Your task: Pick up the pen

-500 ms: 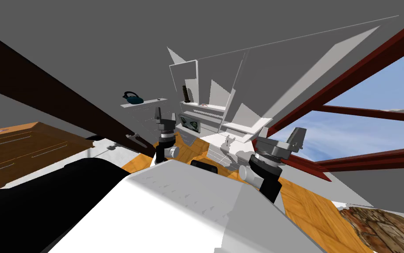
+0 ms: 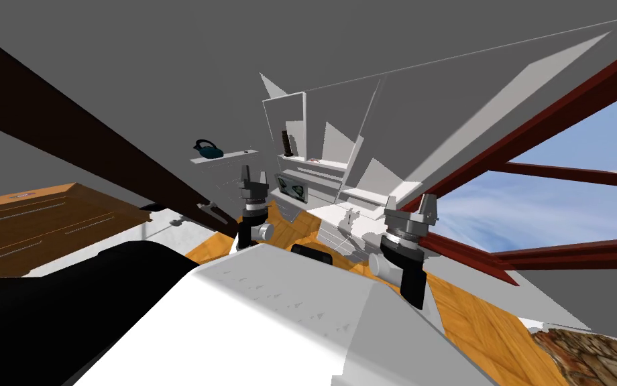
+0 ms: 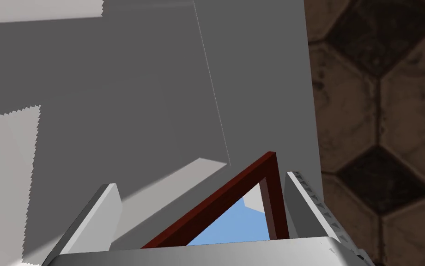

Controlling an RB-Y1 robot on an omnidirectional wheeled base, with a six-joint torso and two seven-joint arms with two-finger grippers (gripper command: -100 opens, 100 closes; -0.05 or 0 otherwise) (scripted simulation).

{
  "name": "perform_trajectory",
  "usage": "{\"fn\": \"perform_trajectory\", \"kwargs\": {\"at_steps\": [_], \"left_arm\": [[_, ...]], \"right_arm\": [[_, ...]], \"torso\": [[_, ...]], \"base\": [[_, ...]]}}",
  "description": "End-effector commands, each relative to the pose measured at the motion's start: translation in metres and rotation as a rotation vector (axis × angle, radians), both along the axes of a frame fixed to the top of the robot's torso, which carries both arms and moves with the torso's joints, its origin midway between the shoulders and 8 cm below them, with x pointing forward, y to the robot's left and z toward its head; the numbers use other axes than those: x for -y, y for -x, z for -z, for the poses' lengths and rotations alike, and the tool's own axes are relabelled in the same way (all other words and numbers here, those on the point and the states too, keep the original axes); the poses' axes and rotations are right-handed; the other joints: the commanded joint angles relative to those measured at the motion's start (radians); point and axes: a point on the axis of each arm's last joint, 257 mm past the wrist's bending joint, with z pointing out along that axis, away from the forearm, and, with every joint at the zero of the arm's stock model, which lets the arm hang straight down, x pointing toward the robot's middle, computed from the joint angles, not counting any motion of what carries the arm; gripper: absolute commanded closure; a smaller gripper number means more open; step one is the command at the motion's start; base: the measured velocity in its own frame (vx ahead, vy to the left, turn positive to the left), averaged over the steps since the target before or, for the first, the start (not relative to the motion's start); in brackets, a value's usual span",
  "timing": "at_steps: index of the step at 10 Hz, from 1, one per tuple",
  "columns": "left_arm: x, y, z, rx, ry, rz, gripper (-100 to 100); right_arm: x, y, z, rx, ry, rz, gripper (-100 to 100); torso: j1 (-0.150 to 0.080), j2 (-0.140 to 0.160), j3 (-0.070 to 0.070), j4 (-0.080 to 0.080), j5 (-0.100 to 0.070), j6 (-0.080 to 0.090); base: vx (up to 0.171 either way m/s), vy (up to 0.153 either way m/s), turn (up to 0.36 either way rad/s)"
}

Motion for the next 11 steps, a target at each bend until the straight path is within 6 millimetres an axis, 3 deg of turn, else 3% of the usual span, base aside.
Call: {"fn": "perform_trajectory", "kwargs": {"at_steps": [1,4,5,8,11], "left_arm": [[0.000,0.000,0.000,0.000,0.000,0.000,0],[0.000,0.000,0.000,0.000,0.000,0.000,0],[0.000,0.000,0.000,0.000,0.000,0.000,0],[0.000,0.000,0.000,0.000,0.000,0.000,0],[0.000,0.000,0.000,0.000,0.000,0.000,0]], "right_arm": [[0.010,-0.014,0.016,-0.063,-0.027,-0.028,-100],[0.033,-0.041,0.056,-0.189,-0.115,-0.062,-100],[0.033,-0.041,0.056,-0.189,-0.120,-0.066,-100],[0.063,-0.065,0.098,-0.308,-0.244,-0.087,-100],[0.076,-0.074,0.121,-0.368,-0.312,-0.094,-100]], "torso": [[0.000,0.000,0.000,0.000,0.000,0.000],[0.001,0.000,0.000,0.000,0.000,0.000],[0.001,-0.001,0.000,0.000,0.000,0.000],[0.001,0.000,0.000,0.000,0.000,0.000],[0.001,0.000,0.000,0.000,0.000,0.000]], "base": [[0.008,0.020,0.080],[0.010,0.023,0.098],[0.009,0.017,0.030],[0.010,0.025,0.114],[0.007,0.020,0.048]]}}
